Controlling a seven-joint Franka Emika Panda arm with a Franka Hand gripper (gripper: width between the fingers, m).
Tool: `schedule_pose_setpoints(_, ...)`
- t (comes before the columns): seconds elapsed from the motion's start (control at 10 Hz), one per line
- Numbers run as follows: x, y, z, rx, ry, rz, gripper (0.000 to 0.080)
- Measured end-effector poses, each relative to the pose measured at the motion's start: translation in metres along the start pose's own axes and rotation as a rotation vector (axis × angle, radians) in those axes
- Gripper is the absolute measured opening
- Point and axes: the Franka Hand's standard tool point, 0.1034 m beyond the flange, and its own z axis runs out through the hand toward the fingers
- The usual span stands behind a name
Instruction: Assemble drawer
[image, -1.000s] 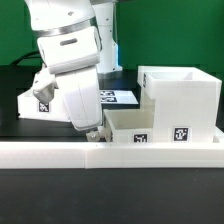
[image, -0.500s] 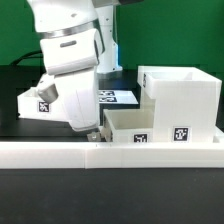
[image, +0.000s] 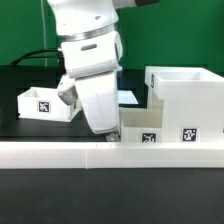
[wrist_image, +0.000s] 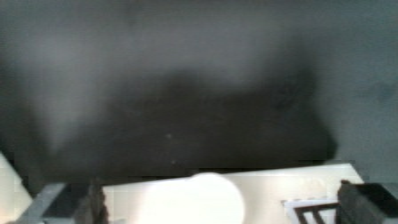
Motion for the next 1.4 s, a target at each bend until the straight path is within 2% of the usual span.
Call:
schedule_pose_setpoints(0.5, 0.001, 0.001, 0.000, -0.005, -0.027, -0.036, 0.0649)
schedule_pose_setpoints(0.9, 0.025, 0.000, 0.007, 0.005, -0.021, -0.093, 0.0649)
schedule_pose_setpoints(1.3, 0.025, -0.001, 0.008, 0.005, -0.021, -0.072, 0.0649)
schedule_pose_setpoints(1.4, 0.032, 0.000, 0.010, -0.001, -0.017, -0.079, 0.0649)
